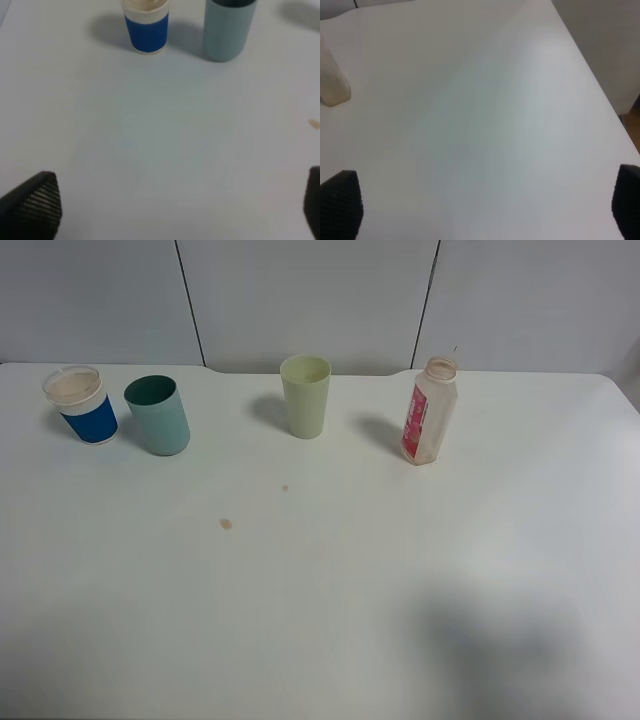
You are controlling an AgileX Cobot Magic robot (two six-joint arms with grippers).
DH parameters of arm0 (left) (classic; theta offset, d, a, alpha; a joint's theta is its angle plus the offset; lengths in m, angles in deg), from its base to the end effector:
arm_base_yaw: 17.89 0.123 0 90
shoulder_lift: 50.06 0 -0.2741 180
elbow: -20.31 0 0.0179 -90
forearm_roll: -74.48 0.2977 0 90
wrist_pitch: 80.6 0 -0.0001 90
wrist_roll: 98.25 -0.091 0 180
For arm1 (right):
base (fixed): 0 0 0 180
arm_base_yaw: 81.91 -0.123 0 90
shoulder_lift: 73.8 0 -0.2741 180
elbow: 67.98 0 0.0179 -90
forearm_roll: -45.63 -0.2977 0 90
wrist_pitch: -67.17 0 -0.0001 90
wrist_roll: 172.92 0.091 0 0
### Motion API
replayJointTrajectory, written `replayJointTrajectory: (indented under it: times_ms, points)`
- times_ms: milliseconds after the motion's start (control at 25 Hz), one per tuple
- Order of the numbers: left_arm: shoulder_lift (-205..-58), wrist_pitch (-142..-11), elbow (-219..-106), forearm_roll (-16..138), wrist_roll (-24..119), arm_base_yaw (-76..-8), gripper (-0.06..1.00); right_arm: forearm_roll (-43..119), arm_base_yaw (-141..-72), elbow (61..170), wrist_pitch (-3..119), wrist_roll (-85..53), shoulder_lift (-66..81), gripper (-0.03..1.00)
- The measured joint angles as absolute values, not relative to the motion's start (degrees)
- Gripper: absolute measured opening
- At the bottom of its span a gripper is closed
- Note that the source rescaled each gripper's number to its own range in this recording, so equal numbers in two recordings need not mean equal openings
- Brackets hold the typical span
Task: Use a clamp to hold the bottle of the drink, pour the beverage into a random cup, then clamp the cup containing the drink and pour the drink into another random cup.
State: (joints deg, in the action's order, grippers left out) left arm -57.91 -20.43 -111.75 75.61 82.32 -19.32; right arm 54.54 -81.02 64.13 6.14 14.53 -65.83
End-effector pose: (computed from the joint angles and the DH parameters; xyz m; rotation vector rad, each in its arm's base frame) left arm 0.0464 0.0004 0.3027 0.0143 2.0237 0.0014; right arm 0.0453 -0.0130 0.3024 0.1561 2.0262 -0.1139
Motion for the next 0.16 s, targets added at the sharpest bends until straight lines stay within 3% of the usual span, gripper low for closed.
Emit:
replayJointTrajectory:
  times_ms: [160]
  points:
    - [-57.9, -20.4, -111.8, 75.6, 82.3, -19.3, 0.94, 54.5, -81.0, 64.1, 6.1, 14.5, -65.8, 1.0]
